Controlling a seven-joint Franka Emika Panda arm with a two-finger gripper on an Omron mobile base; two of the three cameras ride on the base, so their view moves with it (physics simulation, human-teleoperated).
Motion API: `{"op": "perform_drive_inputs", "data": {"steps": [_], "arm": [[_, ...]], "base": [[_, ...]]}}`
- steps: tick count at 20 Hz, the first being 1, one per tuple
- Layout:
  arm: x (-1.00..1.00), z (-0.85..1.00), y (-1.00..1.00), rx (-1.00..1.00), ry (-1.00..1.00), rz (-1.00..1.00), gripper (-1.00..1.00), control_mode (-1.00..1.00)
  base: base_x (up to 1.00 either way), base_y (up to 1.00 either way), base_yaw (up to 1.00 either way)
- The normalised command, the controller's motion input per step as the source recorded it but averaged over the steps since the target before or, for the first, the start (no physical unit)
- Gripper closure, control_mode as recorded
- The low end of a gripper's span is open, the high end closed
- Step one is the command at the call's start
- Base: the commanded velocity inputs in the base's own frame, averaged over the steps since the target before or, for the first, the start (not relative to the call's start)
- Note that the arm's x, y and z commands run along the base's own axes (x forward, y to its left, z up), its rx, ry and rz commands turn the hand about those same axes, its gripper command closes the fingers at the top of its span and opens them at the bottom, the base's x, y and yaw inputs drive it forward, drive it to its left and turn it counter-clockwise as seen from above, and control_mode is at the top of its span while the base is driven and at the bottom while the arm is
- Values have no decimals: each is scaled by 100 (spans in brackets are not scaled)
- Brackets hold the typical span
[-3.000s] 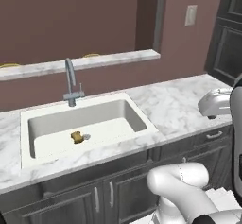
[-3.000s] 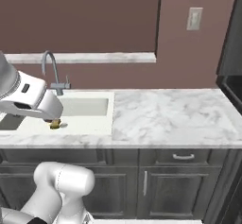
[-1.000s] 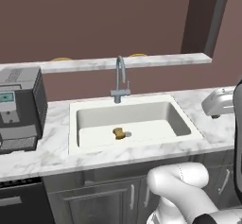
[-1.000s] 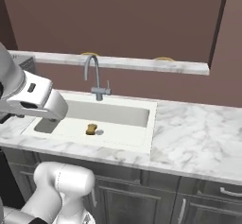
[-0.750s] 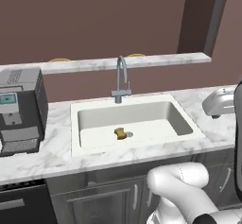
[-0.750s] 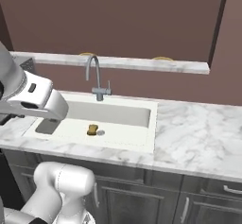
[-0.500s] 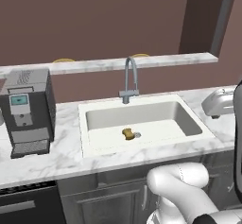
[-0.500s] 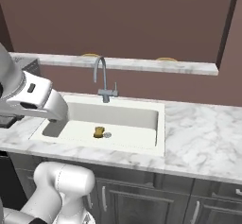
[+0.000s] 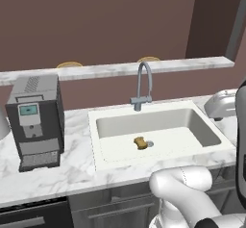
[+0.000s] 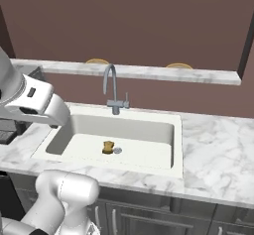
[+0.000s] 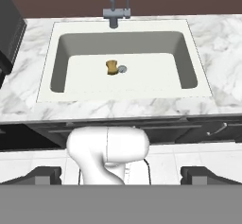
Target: Pick up the sponge and sponge from the sink, and place them back in the cabinet, and close the cabinet doors.
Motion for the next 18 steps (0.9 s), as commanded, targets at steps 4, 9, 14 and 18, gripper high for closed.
{"op": "perform_drive_inputs", "data": {"steps": [4,9,14,18], "arm": [[0,0,0,0,0,0,-100,100],[0,0,0,0,0,0,-100,100],[0,0,0,0,0,0,-100,100],[24,-6,9,0,0,0,-100,-100]], "base": [[46,1,0],[39,0,0],[33,2,0],[6,1,0]]}}
